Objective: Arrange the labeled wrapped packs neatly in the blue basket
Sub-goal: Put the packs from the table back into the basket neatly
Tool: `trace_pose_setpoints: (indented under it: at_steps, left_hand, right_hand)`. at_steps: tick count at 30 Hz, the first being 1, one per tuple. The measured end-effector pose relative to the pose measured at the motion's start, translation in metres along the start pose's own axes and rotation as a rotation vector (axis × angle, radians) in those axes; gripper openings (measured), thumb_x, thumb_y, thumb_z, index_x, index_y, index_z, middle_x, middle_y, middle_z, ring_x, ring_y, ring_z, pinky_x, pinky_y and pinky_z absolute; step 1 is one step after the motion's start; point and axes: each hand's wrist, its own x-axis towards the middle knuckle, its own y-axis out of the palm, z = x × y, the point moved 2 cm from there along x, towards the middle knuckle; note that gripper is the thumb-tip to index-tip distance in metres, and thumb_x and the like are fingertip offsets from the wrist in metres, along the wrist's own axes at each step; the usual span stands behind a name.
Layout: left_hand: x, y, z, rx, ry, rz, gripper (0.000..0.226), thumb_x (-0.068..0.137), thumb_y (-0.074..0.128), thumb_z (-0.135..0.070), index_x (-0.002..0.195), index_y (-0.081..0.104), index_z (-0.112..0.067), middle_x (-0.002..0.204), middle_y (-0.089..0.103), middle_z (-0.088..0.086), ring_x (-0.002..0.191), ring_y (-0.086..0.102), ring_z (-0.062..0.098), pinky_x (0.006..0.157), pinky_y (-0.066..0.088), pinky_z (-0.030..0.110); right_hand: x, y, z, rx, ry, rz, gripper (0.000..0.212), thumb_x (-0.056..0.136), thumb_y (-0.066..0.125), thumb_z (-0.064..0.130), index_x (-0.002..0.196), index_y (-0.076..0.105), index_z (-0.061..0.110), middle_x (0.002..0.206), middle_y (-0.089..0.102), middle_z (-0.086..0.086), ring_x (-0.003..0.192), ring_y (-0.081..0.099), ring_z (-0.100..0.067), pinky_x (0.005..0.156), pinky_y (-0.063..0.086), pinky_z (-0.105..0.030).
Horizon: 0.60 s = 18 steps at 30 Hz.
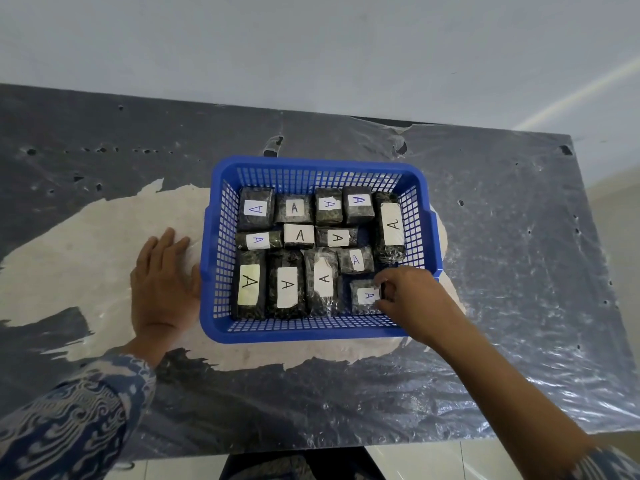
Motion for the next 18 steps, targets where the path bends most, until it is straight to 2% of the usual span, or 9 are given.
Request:
trace_pose_setpoints:
  at_steps: [3, 6, 9, 11, 14, 16, 18]
  left_hand:
    - [0.0, -0.002, -0.001, -0.007, -0.004, 0.0, 0.057, 0.094, 0.048, -0.037, 0.142, 0.047, -0.007, 0.155, 0.041, 0.015, 0.147, 0.03, 0.035, 0.117, 0.028, 0.051]
    - [0.0, -0.003, -0.002, -0.01, 0.0, 0.005, 0.055, 0.095, 0.051, -0.035, 0.143, 0.047, -0.007, 0.156, 0.04, 0.015, 0.148, 0.03, 0.035, 0.118, 0.028, 0.052]
    - [0.0, -0.003, -0.003, -0.021, -0.011, 0.007, 0.053, 0.095, 0.064, -0.025, 0.142, 0.048, -0.007, 0.156, 0.04, 0.015, 0.148, 0.029, 0.035, 0.117, 0.029, 0.054]
    - [0.001, -0.004, -0.004, -0.023, -0.017, 0.005, 0.055, 0.094, 0.065, -0.025, 0.142, 0.048, -0.007, 0.156, 0.041, 0.015, 0.148, 0.03, 0.035, 0.117, 0.029, 0.054]
    - [0.0, -0.005, -0.005, -0.042, -0.018, 0.004, 0.054, 0.094, 0.065, -0.023, 0.143, 0.048, -0.007, 0.156, 0.041, 0.015, 0.148, 0.03, 0.035, 0.117, 0.029, 0.055]
    - [-0.001, -0.005, -0.004, -0.041, -0.02, 0.008, 0.054, 0.094, 0.065, -0.023, 0.143, 0.048, -0.006, 0.156, 0.04, 0.015, 0.148, 0.029, 0.035, 0.117, 0.029, 0.055]
    - [0.0, -0.006, -0.004, -0.039, -0.014, 0.015, 0.055, 0.094, 0.065, -0.024, 0.143, 0.048, -0.006, 0.157, 0.04, 0.015, 0.148, 0.028, 0.035, 0.118, 0.029, 0.055]
  right_hand:
    - [0.006, 0.006, 0.011, -0.032, 0.093, -0.046, 0.041, 0.086, 0.072, 0.047, 0.111, 0.063, 0.015, 0.099, 0.067, -0.003, 0.089, 0.065, -0.023, 0.073, 0.055, -0.036]
    - [0.009, 0.014, 0.019, -0.103, 0.173, -0.036, 0.055, 0.082, 0.067, 0.064, 0.102, 0.057, 0.014, 0.095, 0.059, -0.003, 0.089, 0.063, -0.026, 0.068, 0.048, -0.034]
    - [0.008, 0.019, 0.026, -0.068, 0.125, -0.014, 0.05, 0.083, 0.072, 0.052, 0.118, 0.059, 0.018, 0.111, 0.062, -0.003, 0.097, 0.063, -0.025, 0.072, 0.05, -0.034]
    - [0.007, 0.017, 0.025, -0.02, 0.106, -0.026, 0.049, 0.082, 0.074, 0.047, 0.124, 0.059, 0.025, 0.116, 0.062, 0.0, 0.099, 0.063, -0.022, 0.075, 0.054, -0.036]
    - [0.002, 0.011, 0.019, -0.03, 0.245, -0.078, 0.057, 0.078, 0.07, 0.063, 0.115, 0.056, 0.022, 0.109, 0.064, 0.002, 0.095, 0.064, -0.023, 0.069, 0.049, -0.034]
    - [0.002, 0.013, 0.019, -0.119, 0.303, -0.024, 0.07, 0.075, 0.066, 0.072, 0.116, 0.054, 0.017, 0.109, 0.066, -0.001, 0.097, 0.066, -0.025, 0.067, 0.044, -0.034]
    - [0.003, 0.017, 0.022, -0.134, 0.318, 0.006, 0.077, 0.074, 0.068, 0.073, 0.119, 0.052, 0.013, 0.109, 0.065, -0.003, 0.099, 0.067, -0.027, 0.067, 0.044, -0.035]
